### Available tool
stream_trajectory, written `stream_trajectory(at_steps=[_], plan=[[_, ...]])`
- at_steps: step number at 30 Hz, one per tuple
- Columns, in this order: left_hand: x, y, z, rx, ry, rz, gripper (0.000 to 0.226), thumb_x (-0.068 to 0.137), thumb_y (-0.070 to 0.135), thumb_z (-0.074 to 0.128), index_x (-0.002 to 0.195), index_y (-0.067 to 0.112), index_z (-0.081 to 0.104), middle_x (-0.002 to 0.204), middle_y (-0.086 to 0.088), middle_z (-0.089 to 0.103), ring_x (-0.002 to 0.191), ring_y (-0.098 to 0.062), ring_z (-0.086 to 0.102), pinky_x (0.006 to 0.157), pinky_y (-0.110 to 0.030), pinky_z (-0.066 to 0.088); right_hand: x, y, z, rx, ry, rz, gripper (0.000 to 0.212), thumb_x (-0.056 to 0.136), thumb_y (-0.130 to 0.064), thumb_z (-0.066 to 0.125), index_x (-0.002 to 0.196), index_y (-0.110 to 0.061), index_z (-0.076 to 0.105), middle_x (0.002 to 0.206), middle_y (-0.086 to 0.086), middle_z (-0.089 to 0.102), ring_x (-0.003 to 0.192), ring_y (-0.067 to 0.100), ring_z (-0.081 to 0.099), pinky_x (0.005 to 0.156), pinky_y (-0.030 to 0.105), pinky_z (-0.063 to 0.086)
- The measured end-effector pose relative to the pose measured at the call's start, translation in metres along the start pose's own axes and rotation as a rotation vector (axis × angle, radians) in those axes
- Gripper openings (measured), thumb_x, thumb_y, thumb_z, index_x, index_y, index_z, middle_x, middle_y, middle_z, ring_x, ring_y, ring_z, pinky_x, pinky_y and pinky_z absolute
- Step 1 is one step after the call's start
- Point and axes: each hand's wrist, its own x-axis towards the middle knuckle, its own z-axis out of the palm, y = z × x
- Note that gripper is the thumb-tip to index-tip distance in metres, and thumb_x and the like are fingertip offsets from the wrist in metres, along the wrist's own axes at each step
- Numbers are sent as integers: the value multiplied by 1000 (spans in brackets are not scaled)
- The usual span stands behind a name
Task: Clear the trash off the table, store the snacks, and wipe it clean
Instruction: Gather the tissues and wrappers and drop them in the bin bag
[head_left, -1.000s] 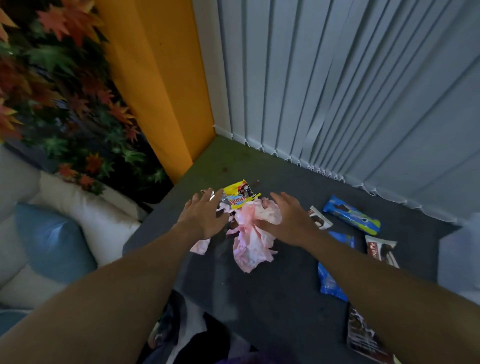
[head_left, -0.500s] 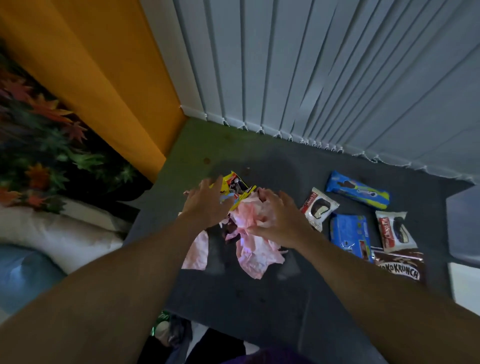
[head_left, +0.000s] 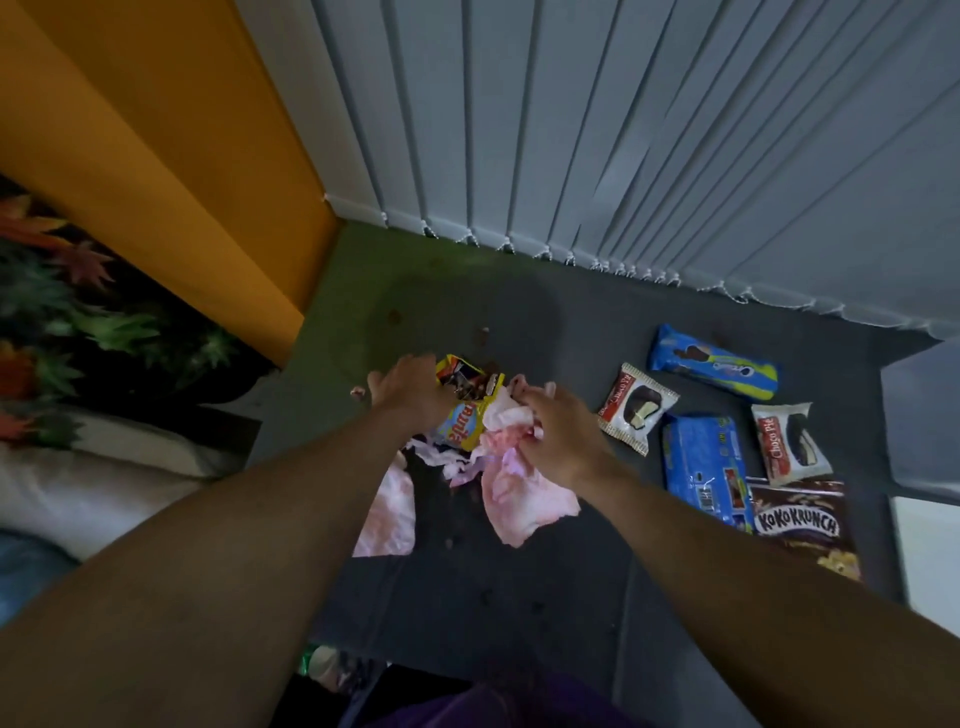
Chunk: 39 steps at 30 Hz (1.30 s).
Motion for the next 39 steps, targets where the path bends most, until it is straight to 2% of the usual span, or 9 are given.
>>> stream_trajectory(at_steps=[9,12,16,23,27,31,34,37,39], plan=[[-28,-15,-31,-100,170,-57,36,88,57,55,102,24,61,96,1,62,91,-23,54,87,-41,23,-2,-10,-37,44,50,-39,44,94,-13,59,137,-14,53,129,11,47,94,25,61,68,23,45],[-45,-27,-35,-136,198,-57,36,86,59,59,102,27,63,93,3,64,91,-23,57,88,-39,30,-5,-11,-40,30,39,-70,35,92,-5,56,126,-11,55,113,10,54,96,26,56,73,28,37],[-70,-45,-31,-98,181,-105,36,84,58,64,103,28,62,100,1,69,95,-24,65,95,-41,48,-9,-17,-38,42,19,-118,41,90,-5,54,129,-15,58,114,13,64,103,31,61,86,37,51],[-107,-78,3,-164,60,-162,43,78,62,72,104,27,71,99,2,72,82,-18,64,68,-28,50,-16,-27,-22,28,-73,-124,69,82,-17,77,144,-20,47,131,12,42,116,30,54,104,35,45],[-117,-93,25,-146,44,-160,52,73,64,73,109,27,69,105,0,72,93,-22,68,78,-32,55,-18,-34,-12,-63,-150,-106,66,89,-9,67,149,-20,41,145,14,36,131,35,45,112,41,39],[-119,-104,39,-250,60,-162,63,65,66,74,119,35,63,118,4,67,105,-22,64,86,-34,53,-15,-38,6,-76,-123,-120,55,90,-10,57,142,-25,48,135,12,51,121,35,53,102,42,47],[-116,-109,46,-278,126,-158,92,62,70,75,142,36,45,141,3,48,120,-26,58,96,-41,51,-15,-41,13,-82,-135,-129,52,87,-9,58,137,-21,54,130,12,54,116,32,54,95,33,45],[-109,-111,49,-186,95,-103,98,79,53,75,157,34,20,164,11,18,137,-22,45,105,-40,44,-15,-40,19,-88,-137,-154,61,77,-18,70,136,-26,56,131,11,55,118,31,53,97,36,48],[-107,-112,51,-178,59,-36,89,84,48,73,156,38,23,165,13,17,141,-18,40,108,-38,42,-15,-36,24,-78,-161,-148,68,74,-16,72,138,-29,54,134,10,54,120,31,53,100,41,49]])
